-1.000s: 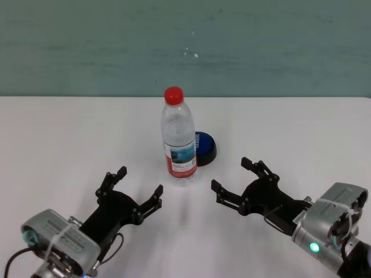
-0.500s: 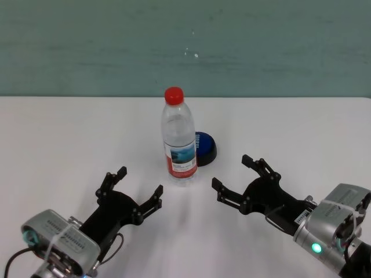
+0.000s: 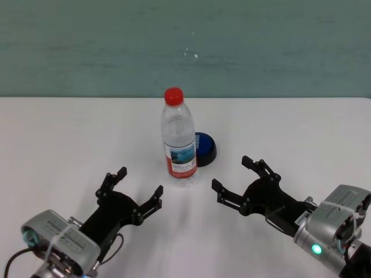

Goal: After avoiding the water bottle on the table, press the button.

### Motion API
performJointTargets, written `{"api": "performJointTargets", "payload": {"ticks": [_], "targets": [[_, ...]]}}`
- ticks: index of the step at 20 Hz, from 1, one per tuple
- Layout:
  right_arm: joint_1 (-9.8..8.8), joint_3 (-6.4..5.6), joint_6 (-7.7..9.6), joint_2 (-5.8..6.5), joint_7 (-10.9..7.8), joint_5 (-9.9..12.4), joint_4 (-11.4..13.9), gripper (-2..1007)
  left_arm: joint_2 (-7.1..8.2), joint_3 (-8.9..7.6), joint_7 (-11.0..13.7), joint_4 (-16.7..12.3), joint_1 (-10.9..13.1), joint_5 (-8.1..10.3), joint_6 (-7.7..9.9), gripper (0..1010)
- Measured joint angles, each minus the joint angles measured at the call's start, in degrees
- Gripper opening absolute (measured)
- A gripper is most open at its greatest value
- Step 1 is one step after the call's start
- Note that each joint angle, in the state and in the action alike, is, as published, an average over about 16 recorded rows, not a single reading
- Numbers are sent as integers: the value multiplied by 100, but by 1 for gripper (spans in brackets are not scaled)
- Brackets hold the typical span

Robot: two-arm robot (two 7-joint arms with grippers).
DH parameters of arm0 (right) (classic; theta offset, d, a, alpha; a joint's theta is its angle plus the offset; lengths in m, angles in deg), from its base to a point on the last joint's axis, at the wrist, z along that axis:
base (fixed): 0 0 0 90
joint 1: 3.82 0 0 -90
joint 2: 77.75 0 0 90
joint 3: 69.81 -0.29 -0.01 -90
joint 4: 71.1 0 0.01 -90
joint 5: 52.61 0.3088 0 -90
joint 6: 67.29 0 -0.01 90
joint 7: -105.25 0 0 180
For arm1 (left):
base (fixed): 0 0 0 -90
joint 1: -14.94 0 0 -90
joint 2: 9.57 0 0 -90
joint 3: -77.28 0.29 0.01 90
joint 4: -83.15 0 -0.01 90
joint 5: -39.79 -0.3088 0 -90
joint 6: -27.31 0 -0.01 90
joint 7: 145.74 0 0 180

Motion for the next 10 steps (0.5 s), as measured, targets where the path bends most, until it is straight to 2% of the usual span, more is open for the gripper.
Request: {"api": "performJointTargets", "payload": {"ticks": [10], "targets": [[-40, -87, 28, -11, 50, 36, 21, 1003, 0, 0, 0, 0, 0, 0, 0, 1000]]}}
